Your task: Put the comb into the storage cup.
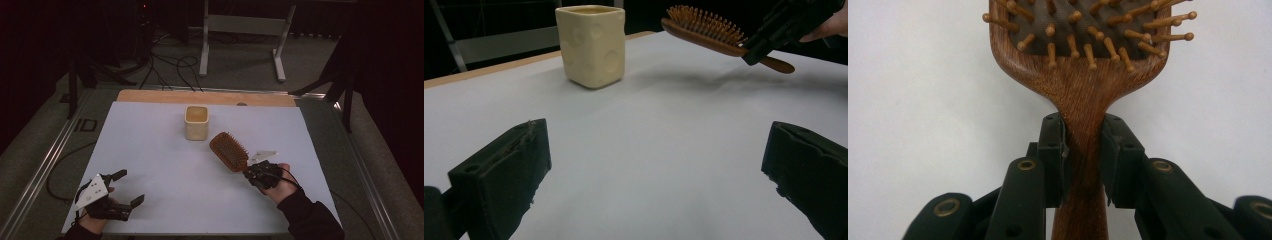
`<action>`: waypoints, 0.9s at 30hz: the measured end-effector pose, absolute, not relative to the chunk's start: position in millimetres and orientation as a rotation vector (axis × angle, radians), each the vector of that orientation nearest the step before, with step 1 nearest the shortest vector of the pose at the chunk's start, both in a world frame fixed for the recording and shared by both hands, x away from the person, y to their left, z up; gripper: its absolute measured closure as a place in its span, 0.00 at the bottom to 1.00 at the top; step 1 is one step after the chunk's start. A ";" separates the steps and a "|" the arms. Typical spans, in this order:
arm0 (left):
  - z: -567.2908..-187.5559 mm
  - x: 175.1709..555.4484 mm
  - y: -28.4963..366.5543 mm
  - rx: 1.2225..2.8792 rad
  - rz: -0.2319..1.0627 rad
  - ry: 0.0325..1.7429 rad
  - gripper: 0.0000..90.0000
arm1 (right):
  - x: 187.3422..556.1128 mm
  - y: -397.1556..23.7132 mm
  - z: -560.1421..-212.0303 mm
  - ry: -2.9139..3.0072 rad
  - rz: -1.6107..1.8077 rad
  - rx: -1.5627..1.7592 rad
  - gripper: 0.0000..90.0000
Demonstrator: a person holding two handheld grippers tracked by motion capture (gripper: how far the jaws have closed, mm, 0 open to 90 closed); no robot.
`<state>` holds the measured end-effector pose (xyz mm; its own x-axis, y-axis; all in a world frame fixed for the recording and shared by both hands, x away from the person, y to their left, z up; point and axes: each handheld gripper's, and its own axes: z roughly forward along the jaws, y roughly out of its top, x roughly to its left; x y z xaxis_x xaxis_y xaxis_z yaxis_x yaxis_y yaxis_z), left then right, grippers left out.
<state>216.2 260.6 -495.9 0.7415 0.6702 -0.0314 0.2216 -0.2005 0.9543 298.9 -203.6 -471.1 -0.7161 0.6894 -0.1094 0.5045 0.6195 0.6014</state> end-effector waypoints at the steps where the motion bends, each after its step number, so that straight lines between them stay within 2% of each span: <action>1: -495.9 216.2 260.6 1.765 0.475 0.703 0.00 | 298.9 -203.6 -471.1 2.516 0.786 0.961 0.82; 17: -490.3 219.4 256.2 1.763 0.456 0.719 0.00 | 288.5 -205.4 -471.6 2.422 1.010 0.892 0.82; 27: -464.3 231.5 243.2 1.774 0.432 0.733 0.00 | 281.2 -209.5 -465.8 2.359 1.105 0.872 0.82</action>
<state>231.5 243.2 -464.3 0.7405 0.6685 -0.0690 0.2634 -0.1942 0.9449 281.2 -209.5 -465.8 -0.7295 0.6787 -0.0844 0.3697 0.4951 0.7863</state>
